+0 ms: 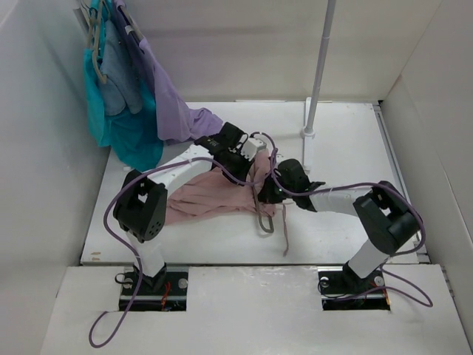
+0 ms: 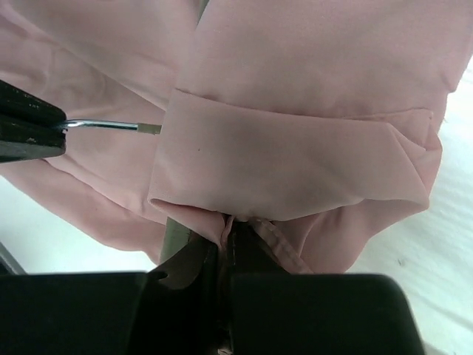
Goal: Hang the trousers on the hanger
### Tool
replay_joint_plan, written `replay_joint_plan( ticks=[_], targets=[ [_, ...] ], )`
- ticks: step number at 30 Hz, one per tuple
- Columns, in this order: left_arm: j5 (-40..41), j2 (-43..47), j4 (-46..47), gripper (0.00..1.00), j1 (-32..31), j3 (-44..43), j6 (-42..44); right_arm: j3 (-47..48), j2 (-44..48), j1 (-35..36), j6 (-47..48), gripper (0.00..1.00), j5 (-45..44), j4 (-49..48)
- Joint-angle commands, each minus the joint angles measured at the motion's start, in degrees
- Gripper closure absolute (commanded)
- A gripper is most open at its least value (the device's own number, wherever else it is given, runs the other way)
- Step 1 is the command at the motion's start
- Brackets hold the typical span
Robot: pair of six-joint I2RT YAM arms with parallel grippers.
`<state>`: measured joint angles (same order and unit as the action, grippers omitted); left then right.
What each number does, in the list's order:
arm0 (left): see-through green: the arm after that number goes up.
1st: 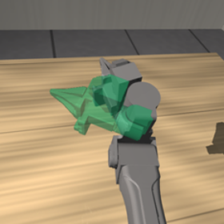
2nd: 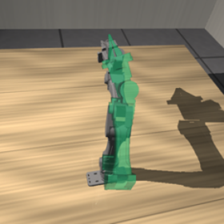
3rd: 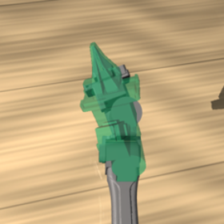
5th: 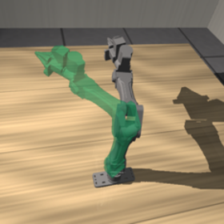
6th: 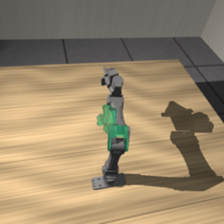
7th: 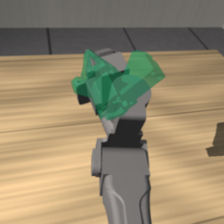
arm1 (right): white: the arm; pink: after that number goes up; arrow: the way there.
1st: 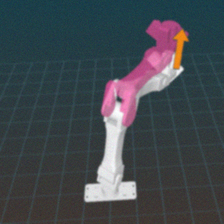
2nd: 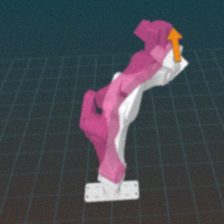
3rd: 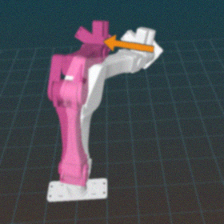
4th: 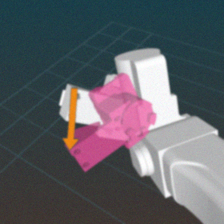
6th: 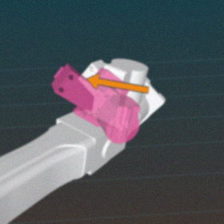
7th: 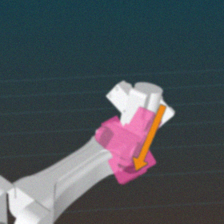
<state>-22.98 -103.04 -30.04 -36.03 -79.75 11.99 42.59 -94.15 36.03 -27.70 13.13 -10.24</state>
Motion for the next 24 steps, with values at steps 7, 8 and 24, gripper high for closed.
replay_joint_plan(
  ticks=[7, 8, 24],
  targets=[
    [2.13, -2.68, 1.92, 1.0, -2.29, 0.11, 1.02, -2.51, -4.05, 0.54, 2.22, 0.47, 5.26, 2.67],
    [3.02, -2.69, 2.53, 1.0, -2.29, 1.51, 1.02, -2.51, -1.68, -0.08, 2.22, 0.45, 2.89, 6.86],
    [10.59, -4.26, 4.91, 1.0, -2.82, 3.46, 1.02, 25.0, 9.61, -23.27, 9.17, 0.77, -0.47, 34.95]
  ],
)
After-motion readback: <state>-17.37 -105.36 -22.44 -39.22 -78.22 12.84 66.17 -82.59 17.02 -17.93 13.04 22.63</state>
